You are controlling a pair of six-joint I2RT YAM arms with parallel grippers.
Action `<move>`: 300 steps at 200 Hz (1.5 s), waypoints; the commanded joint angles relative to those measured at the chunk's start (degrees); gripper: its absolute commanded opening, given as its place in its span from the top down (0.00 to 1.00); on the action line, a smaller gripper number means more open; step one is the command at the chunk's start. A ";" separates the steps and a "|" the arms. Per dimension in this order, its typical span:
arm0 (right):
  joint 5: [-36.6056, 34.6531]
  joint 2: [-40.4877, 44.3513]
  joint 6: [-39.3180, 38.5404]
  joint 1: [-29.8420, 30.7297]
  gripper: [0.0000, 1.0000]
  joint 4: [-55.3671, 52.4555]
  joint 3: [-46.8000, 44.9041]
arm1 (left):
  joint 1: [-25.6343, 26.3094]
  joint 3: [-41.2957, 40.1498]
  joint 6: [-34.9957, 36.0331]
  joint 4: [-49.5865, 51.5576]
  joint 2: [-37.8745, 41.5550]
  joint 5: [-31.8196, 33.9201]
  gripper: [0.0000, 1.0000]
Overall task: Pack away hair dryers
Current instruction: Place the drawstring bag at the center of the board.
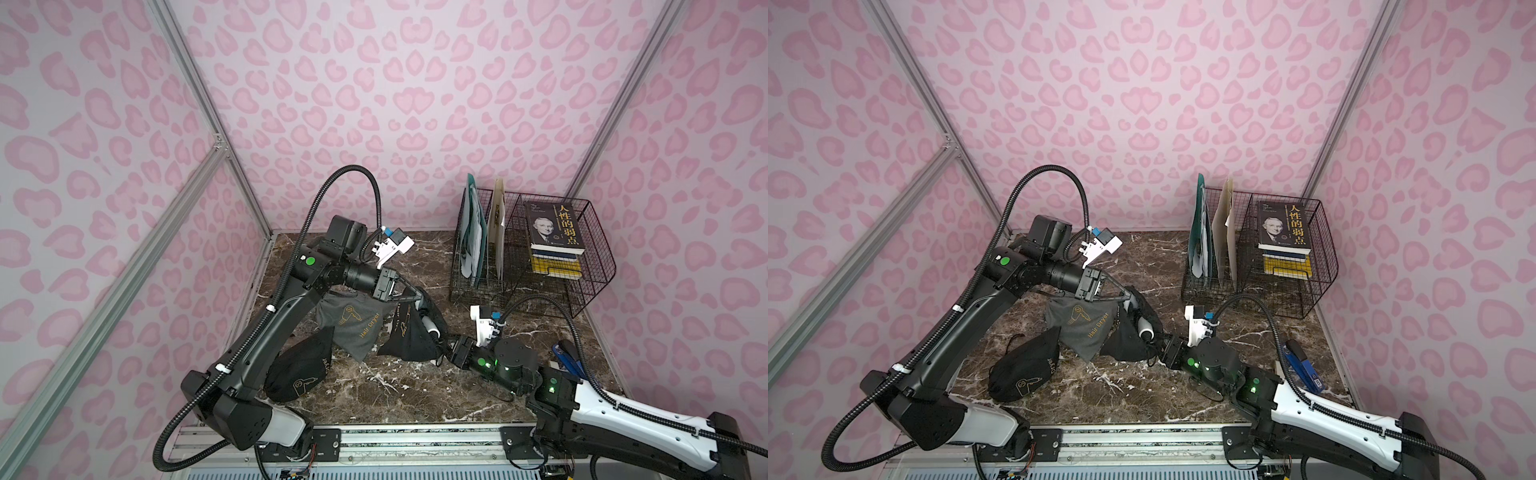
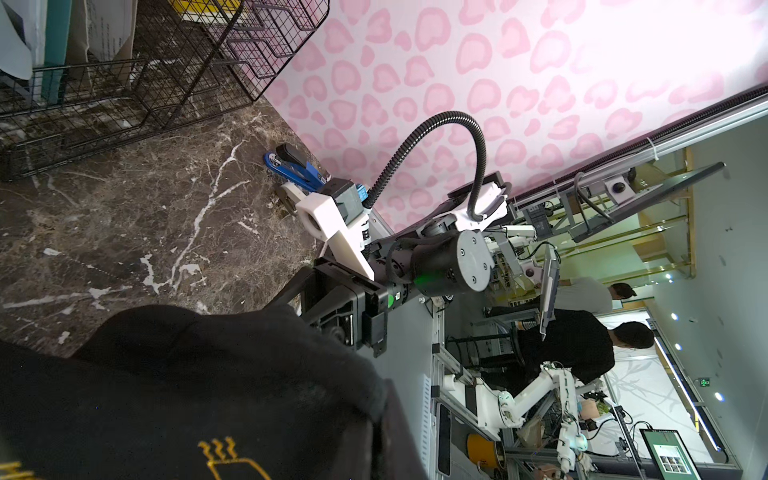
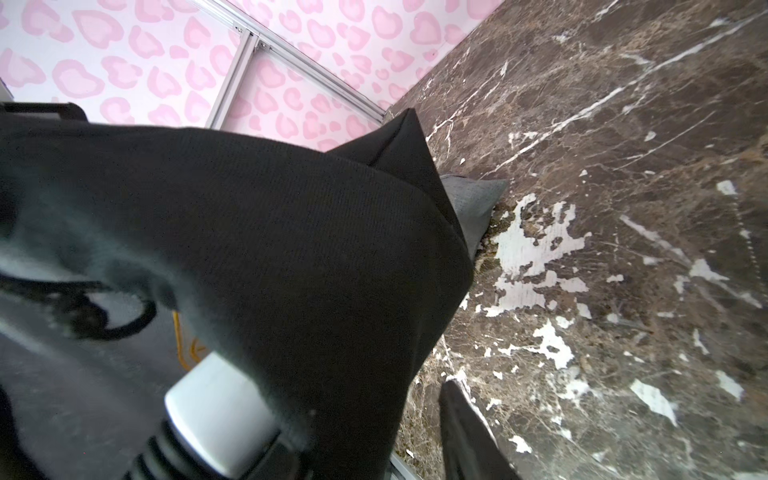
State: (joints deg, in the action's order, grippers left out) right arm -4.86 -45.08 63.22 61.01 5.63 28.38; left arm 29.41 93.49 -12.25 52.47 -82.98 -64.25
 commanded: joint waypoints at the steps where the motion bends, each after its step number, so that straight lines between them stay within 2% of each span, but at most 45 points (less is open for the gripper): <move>1: -0.16 -0.28 -1.32 0.12 0.73 2.77 0.16 | -0.26 -0.67 -0.59 -3.73 0.71 -3.94 0.99; 19: -0.19 -0.20 -1.91 0.12 0.92 2.41 0.66 | -0.87 -2.35 -0.16 -3.89 1.22 -2.14 0.99; 28: -0.45 -0.07 -2.65 0.00 0.98 1.06 1.59 | -1.36 -3.31 0.63 -3.14 1.33 1.00 0.99; 39: -1.01 0.17 -3.72 -0.01 1.00 -1.60 3.22 | -2.23 -4.58 1.33 -2.01 1.41 5.92 0.99; 62: -1.60 1.43 -6.08 -0.98 1.00 -5.79 6.41 | -4.18 -7.23 1.62 0.22 1.40 20.44 0.99; 73: -0.47 1.76 -7.15 -2.54 1.00 -6.95 7.48 | -5.10 -8.72 1.07 0.31 1.09 23.60 0.99; 98: 8.79 0.17 -8.24 -8.22 1.00 -5.32 8.27 | -5.68 -12.29 -0.97 -2.08 0.98 21.29 0.99; 117: 14.74 -3.89 -10.32 -10.85 1.00 -6.23 11.25 | -5.68 -11.57 -0.93 -2.29 1.15 19.95 0.99; 149: 14.95 -7.11 -13.11 -11.37 1.00 -7.01 14.57 | -5.68 -10.46 1.50 -0.32 3.26 22.99 0.99; 168: 17.65 -8.81 -13.88 -12.66 1.00 -5.86 14.57 | -5.68 -11.28 1.91 0.12 5.60 23.87 0.99; 229: 24.87 -15.76 -15.58 -14.52 1.00 1.99 12.76 | -5.68 -19.04 1.39 -2.52 12.60 27.58 0.99; 269: 26.55 -21.49 -16.93 -15.00 1.00 2.73 13.95 | -5.68 -21.78 2.09 -3.35 12.84 30.86 0.99; 300: 28.05 -25.23 -18.02 -15.76 1.00 1.37 15.28 | -5.68 -18.36 3.44 -2.42 9.79 30.77 0.99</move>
State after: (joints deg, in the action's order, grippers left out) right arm 21.19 -68.40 46.89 45.56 4.45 43.00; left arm 23.73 72.66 -10.46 51.75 -71.55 -33.87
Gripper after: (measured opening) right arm 0.049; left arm 0.072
